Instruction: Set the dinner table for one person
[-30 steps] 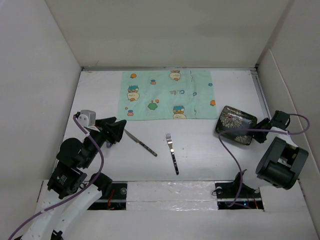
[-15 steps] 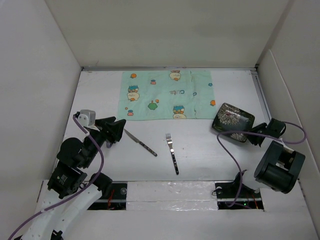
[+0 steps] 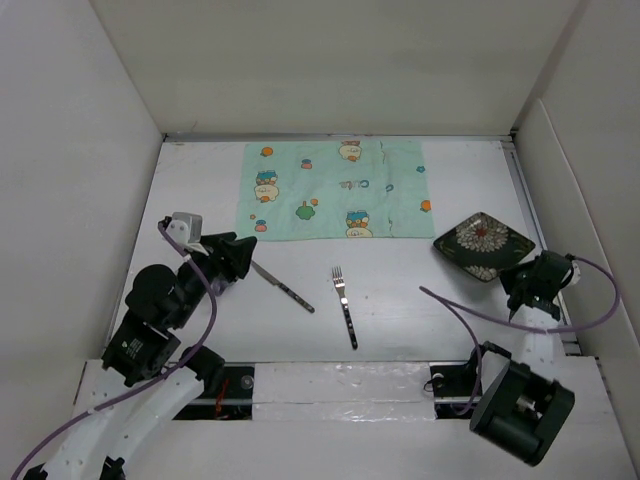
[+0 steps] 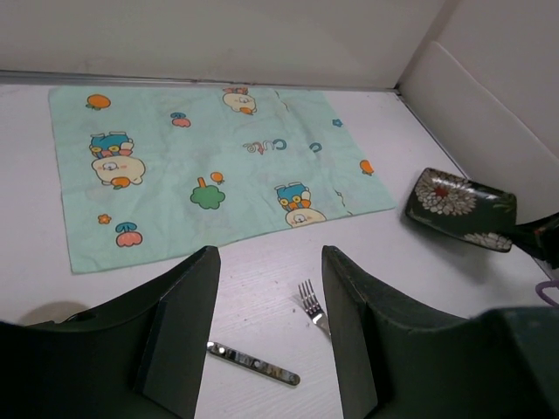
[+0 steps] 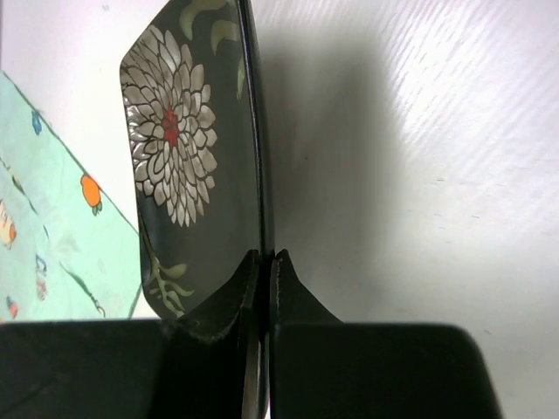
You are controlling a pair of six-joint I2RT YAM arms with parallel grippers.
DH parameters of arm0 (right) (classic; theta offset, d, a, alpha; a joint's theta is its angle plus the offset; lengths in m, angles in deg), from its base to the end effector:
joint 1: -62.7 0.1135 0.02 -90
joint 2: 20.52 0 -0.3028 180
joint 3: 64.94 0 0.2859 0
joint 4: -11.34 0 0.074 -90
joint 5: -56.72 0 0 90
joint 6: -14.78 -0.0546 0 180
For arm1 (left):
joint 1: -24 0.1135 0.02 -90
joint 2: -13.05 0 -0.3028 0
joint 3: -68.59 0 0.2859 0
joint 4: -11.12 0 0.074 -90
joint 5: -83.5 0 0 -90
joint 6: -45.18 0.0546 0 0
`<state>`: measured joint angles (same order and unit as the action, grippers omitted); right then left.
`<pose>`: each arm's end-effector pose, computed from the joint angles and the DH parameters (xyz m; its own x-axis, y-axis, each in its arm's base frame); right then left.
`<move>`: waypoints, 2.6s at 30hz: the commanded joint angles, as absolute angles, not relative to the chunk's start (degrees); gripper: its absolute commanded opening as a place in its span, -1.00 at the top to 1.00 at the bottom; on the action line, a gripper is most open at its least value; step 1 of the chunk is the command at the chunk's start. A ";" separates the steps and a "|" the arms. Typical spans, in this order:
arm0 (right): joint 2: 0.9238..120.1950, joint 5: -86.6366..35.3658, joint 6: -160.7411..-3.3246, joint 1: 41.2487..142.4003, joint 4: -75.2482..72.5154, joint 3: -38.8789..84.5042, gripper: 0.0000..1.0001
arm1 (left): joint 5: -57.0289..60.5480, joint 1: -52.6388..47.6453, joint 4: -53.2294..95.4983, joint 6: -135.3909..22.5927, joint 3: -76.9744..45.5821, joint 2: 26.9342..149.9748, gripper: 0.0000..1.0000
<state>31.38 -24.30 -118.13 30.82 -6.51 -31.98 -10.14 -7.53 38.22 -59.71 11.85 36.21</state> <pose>0.1795 -0.1016 0.1824 -0.0896 0.8477 -0.5229 0.6506 0.4473 0.6137 0.0934 -0.0532 0.4052 -0.0273 -0.2841 -0.9584 0.4771 0.8388 -0.2622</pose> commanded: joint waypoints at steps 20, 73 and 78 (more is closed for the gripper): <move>60.39 -12.73 -111.16 75.44 14.25 14.37 1.00 | -19.95 -5.44 35.45 -61.08 12.71 42.22 0.07; 97.44 -23.41 -116.01 82.74 7.77 29.37 0.00 | -27.07 -5.44 36.07 -61.52 12.53 47.50 0.06; 88.56 -28.27 -110.91 83.26 6.96 23.21 0.43 | -30.92 -5.44 36.60 -62.48 12.44 45.31 0.07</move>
<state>94.68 -23.80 -115.69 82.47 7.39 25.48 -27.56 -5.76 38.09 -61.46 12.77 47.03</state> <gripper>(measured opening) 0.310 0.467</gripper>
